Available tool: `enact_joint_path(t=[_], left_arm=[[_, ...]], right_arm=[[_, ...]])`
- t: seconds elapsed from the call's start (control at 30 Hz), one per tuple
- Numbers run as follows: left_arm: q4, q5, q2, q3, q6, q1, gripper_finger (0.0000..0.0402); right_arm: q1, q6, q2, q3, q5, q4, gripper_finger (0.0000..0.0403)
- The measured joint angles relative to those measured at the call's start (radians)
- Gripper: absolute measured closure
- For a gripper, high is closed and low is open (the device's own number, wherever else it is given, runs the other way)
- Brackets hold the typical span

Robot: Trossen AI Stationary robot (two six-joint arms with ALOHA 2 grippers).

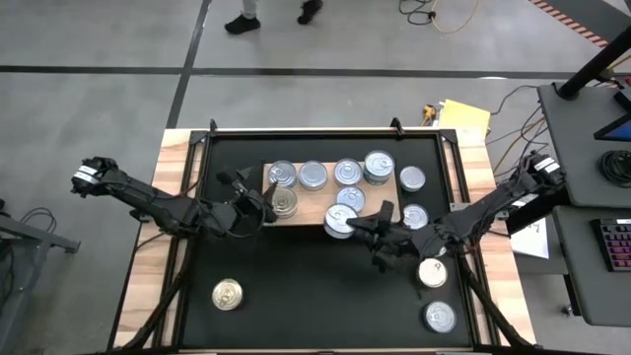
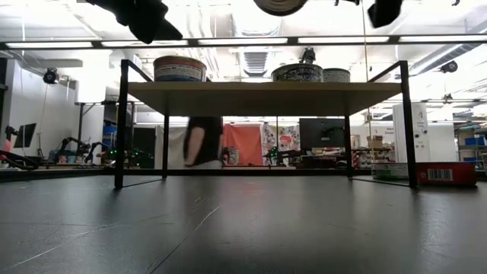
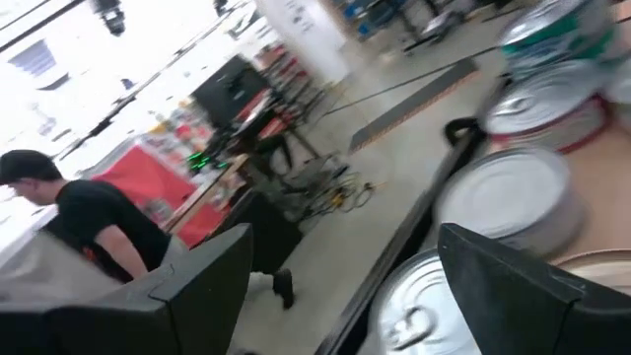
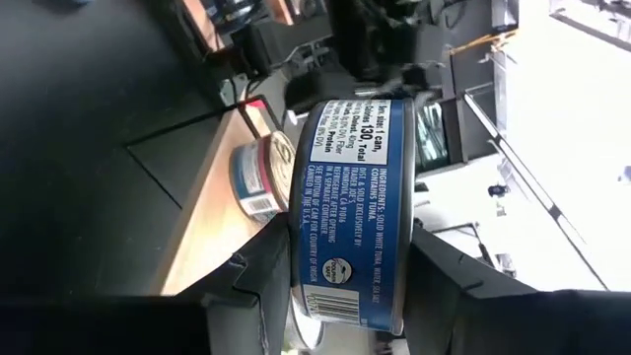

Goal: Stack canned seafood by type on shelf
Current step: Put the dark blue tuna can on the shelf

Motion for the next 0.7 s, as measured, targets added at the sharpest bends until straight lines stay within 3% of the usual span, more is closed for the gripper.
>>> enact_joint_path(t=[0.17,0.7], left_arm=[[0.001,-0.086,-0.006,0.0,0.0,0.0,0.0096],[0.001,-0.087,-0.01,0.001,-0.001,0.0,0.0096]], right_arm=[[-0.003,0.001,0.085,0.046,0.036,0.0,0.027],[-0.035,0.041,0.299,0.156,0.078,0.003,0.0269]])
